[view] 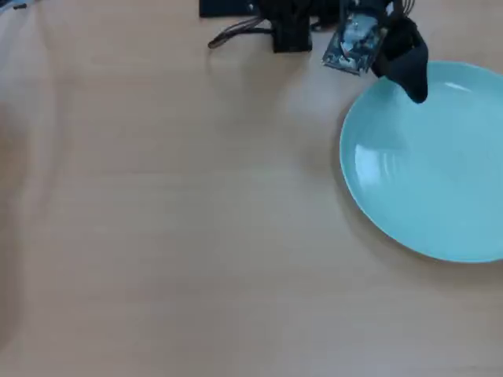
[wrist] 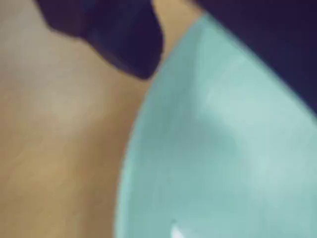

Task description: Move the green bowl from right to left

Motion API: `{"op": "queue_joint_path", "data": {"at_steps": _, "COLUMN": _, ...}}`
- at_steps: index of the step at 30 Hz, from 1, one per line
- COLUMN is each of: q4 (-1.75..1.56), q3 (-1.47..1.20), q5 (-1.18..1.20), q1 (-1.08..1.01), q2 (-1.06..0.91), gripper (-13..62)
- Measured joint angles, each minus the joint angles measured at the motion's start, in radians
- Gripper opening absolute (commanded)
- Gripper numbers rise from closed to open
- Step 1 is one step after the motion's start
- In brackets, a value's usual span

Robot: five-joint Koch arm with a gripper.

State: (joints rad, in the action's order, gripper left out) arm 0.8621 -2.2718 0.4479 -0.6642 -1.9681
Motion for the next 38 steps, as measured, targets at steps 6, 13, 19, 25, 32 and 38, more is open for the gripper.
{"op": "queue_joint_path", "data": {"at_steps": 6, "q4": 0.230, "q3": 0.170, "q5": -0.077, "q1": -0.161, "q2": -0.063, "gripper": 51.1}}
{"op": "queue_joint_path", "data": {"at_steps": 13, "q4": 0.318, "q3": 0.256, "q5": -0.345, "q1": -0.466, "q2": -0.167, "gripper": 51.1}}
{"op": "queue_joint_path", "data": {"at_steps": 19, "q4": 0.321, "q3": 0.288, "q5": -0.486, "q1": -0.601, "q2": -0.184, "gripper": 51.1}}
{"op": "queue_joint_path", "data": {"at_steps": 25, "q4": 0.322, "q3": 0.325, "q5": -0.538, "q1": -0.632, "q2": -0.184, "gripper": 51.1}}
{"op": "queue_joint_path", "data": {"at_steps": 32, "q4": 0.337, "q3": 0.373, "q5": -0.586, "q1": -0.658, "q2": -0.184, "gripper": 51.1}}
{"op": "queue_joint_path", "data": {"at_steps": 38, "q4": 0.337, "q3": 0.373, "q5": -0.586, "q1": -0.663, "q2": -0.184, "gripper": 51.1}}
